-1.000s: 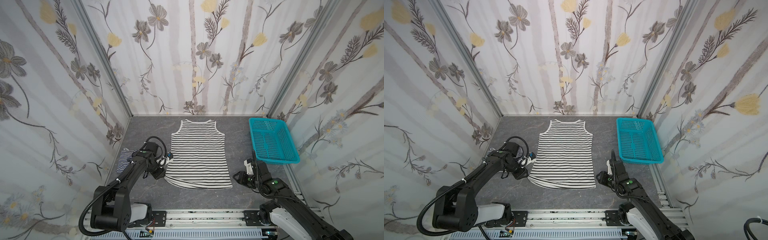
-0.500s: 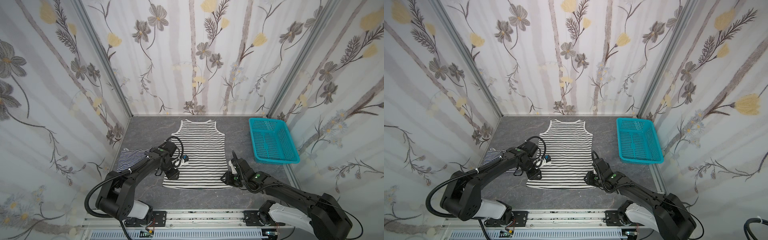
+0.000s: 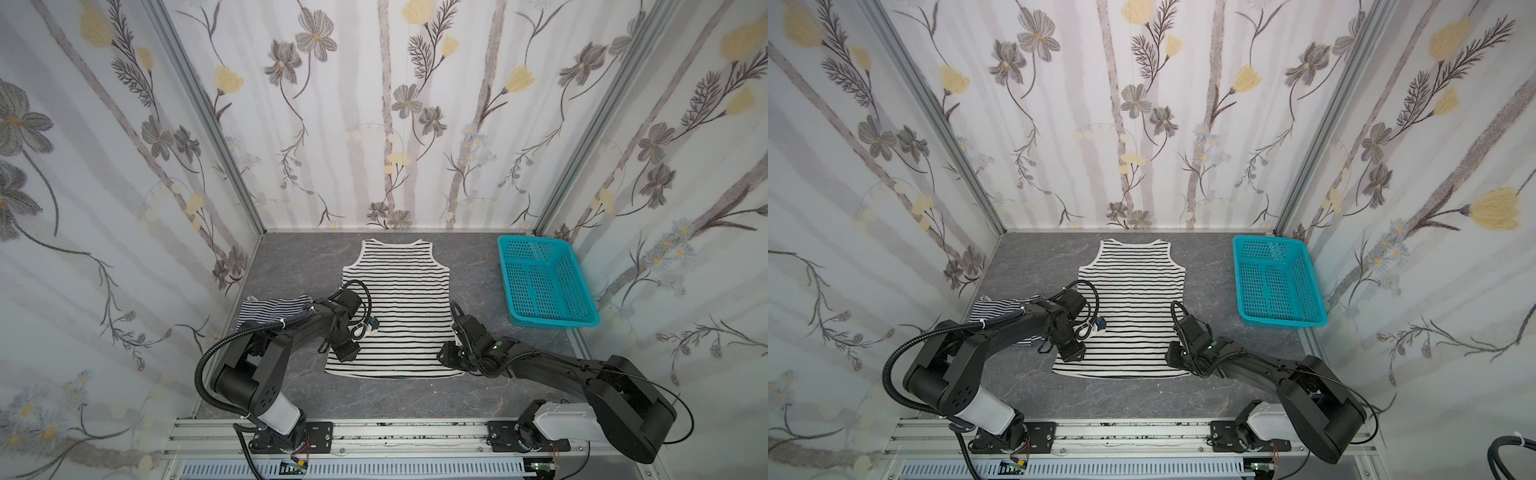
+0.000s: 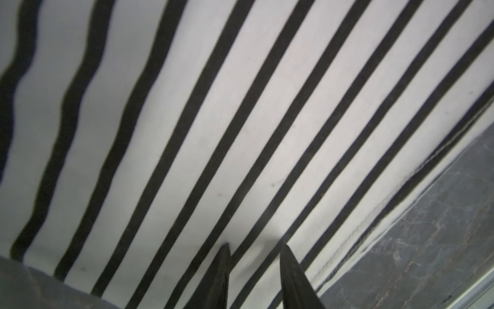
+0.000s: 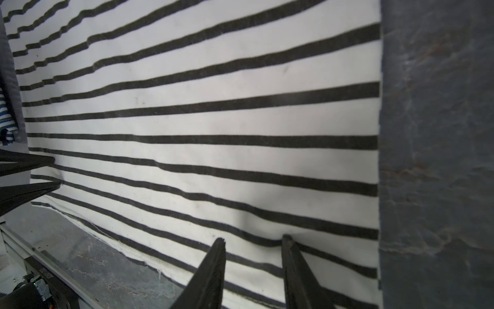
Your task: Fold and stack the tank tops
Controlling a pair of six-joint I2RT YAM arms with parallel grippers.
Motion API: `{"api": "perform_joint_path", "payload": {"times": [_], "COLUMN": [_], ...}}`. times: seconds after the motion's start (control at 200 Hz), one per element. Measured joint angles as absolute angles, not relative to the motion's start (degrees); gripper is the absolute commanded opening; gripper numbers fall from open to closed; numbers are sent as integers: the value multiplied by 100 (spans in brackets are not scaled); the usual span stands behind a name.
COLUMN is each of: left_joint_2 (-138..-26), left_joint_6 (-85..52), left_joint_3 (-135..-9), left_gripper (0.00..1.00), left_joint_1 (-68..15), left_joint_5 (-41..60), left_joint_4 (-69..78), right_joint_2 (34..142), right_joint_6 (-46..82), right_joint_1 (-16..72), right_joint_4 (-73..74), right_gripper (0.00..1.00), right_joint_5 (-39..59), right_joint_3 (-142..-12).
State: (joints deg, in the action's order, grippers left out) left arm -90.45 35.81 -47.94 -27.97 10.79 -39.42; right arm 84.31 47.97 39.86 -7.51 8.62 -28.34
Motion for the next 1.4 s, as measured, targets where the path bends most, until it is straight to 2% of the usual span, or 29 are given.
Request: {"api": "perform_joint_path", "payload": {"times": [0.155, 0.295, 0.57, 0.774, 1.084, 1.399], "left_joint_2": [-8997, -8927, -8982, -10095, -12151, -12842], "left_joint_6": [3581, 3579, 3400, 3122, 2762, 2547], "left_joint_3": [-4713, -4751, -5793, -6989, -9338, -10066], "left_gripper": [35, 37, 40, 39, 39, 38], "left_joint_1": [-2956, -2974, -2563, -2362, -2204, -2196], "left_joint_5": [860, 821, 937, 858, 438, 117], "left_joint_4": [-3892, -3905, -3992, -3708, -3328, -3284], "right_joint_2": [8385, 8187, 7850, 8084, 8600, 8595], "right_joint_6": [4788, 4713, 4534, 4648, 5116, 5354], "right_joint_1": [3492, 3081, 3153, 3680, 4410, 4436], "right_joint_4": [-434, -779, -1621, -1627, -1184, -701], "right_gripper": [40, 41, 44, 44, 45, 46], "right_joint_5": [976, 873, 611, 709, 773, 867], "right_joint_3": [-2663, -2703, -3288, -3616, -3457, -3037]}}
